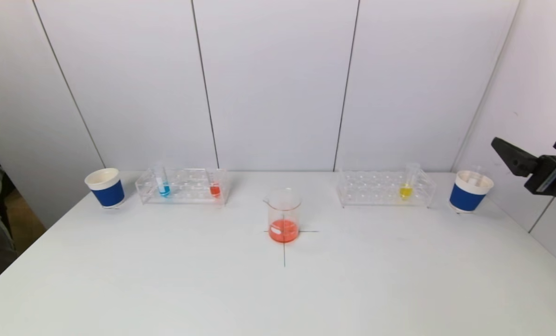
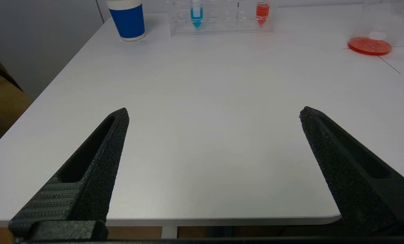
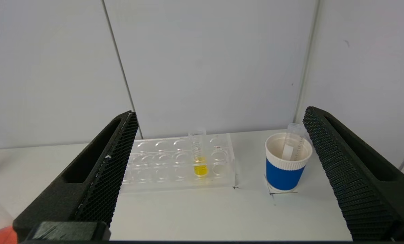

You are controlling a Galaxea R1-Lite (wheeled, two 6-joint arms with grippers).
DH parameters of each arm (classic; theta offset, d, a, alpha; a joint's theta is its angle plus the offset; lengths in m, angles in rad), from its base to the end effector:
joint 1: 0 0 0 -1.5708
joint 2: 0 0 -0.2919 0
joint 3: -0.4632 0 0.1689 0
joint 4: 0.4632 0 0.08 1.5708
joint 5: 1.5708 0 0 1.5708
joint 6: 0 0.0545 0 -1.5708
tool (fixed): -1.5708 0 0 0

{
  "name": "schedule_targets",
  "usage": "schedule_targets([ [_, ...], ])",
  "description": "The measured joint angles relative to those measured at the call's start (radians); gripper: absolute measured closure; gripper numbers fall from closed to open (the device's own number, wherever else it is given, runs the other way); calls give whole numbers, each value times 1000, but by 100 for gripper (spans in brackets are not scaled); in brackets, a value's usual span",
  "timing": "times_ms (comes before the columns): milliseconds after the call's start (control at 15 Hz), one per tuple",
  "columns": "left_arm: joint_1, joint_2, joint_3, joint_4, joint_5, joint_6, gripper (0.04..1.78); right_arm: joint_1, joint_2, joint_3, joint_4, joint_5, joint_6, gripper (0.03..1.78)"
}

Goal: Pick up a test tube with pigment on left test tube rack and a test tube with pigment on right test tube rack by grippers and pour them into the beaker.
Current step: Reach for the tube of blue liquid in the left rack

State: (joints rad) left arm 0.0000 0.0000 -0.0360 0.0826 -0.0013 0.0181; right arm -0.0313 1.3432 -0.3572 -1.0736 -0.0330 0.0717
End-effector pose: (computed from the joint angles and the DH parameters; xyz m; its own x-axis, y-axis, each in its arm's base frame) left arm -0.0093 -0.0001 0.0746 0.9989 -0.0013 -0.0466 0.0021 0.9998 0.0180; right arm 0.2143 -0.0085 0.2118 0.9941 -0.0641 0.0874 0.0577 0.9956 0.0742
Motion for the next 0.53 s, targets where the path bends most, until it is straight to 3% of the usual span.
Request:
schedule_targets([
  [333,0,0,-1,0,0,0,6,8,-265,223,36,-17,-31,4],
  [533,0,0,-1,0,0,0,6,6,-454,298,146,-16,-41,4],
])
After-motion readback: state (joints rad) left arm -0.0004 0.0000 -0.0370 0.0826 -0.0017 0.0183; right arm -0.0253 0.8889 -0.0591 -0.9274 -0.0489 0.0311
